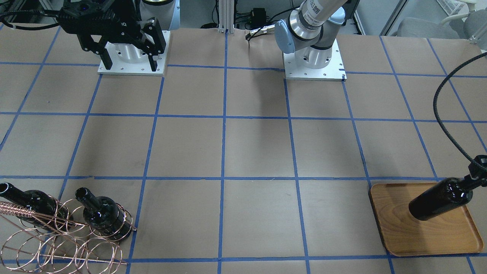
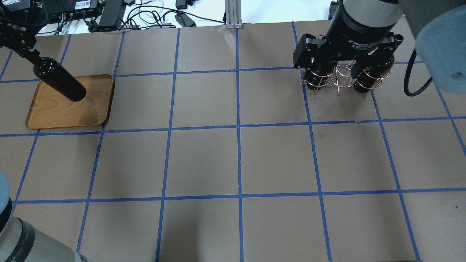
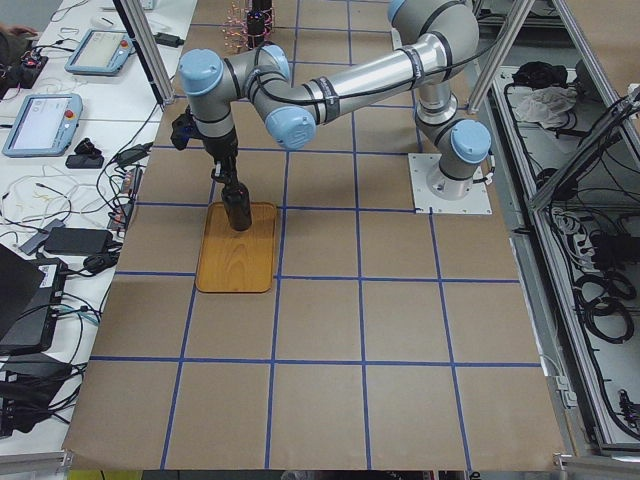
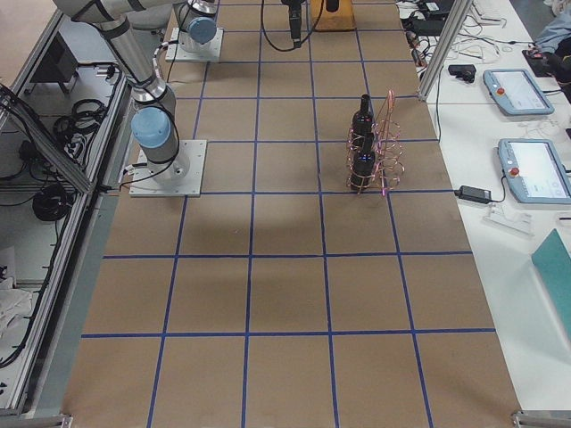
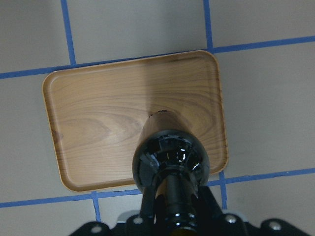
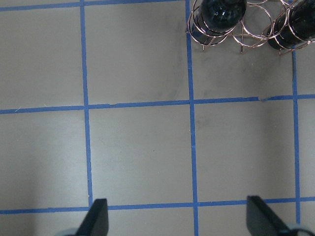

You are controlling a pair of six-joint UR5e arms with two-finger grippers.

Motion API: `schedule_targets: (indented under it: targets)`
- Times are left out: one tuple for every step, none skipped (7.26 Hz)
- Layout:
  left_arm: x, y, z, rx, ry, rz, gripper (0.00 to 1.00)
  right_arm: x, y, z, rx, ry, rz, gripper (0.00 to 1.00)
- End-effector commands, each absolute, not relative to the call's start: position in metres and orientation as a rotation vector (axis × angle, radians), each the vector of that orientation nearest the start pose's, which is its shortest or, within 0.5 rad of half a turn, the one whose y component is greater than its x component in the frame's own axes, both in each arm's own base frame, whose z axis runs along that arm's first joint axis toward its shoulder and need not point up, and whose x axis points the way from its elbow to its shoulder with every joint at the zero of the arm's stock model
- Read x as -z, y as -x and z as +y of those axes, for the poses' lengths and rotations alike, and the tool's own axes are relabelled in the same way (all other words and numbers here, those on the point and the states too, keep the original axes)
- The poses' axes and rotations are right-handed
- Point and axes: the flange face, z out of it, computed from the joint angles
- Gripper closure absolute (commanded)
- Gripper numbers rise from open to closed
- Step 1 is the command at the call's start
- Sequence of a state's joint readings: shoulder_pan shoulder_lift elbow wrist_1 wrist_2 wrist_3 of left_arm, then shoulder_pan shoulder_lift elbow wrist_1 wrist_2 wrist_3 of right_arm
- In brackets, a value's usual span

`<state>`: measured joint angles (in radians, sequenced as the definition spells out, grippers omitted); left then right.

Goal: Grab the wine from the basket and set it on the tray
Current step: 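Lift the bottle with the left gripper and carry it onto the wooden tray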

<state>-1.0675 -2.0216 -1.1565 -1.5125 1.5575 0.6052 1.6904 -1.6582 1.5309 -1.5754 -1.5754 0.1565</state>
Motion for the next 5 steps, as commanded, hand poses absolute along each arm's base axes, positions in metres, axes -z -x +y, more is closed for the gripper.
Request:
schedule_targets:
  targets:
    - [-0.411,-0.226,-0.668,0.039,-0.152,3.14,1.0,-0.55,-0.187,-0.445,0.205,-0.058,3.121,0.0]
    - [-0.407,-0.228,-0.672,0.057,-0.152,3.134,1.0,-0.55,-0.187,-0.445,0.205,-0.058,3.121,0.0]
    - [-0.403,-0.229,-0.673,0.051,-0.152,3.137,1.0,-0.55,-0.187,-0.445,0.205,-0.058,3.121,0.0]
    - [-0.402,-0.23,-0.672,0.04,-0.152,3.134,1.0,-0.55,-0.187,-0.445,0.203,-0.058,3.121,0.0]
    - [-0.399,-0.231,-0.671,0.035,-0.15,3.138,1.0,-0.55,-0.187,-0.445,0.205,-0.058,3.121,0.0]
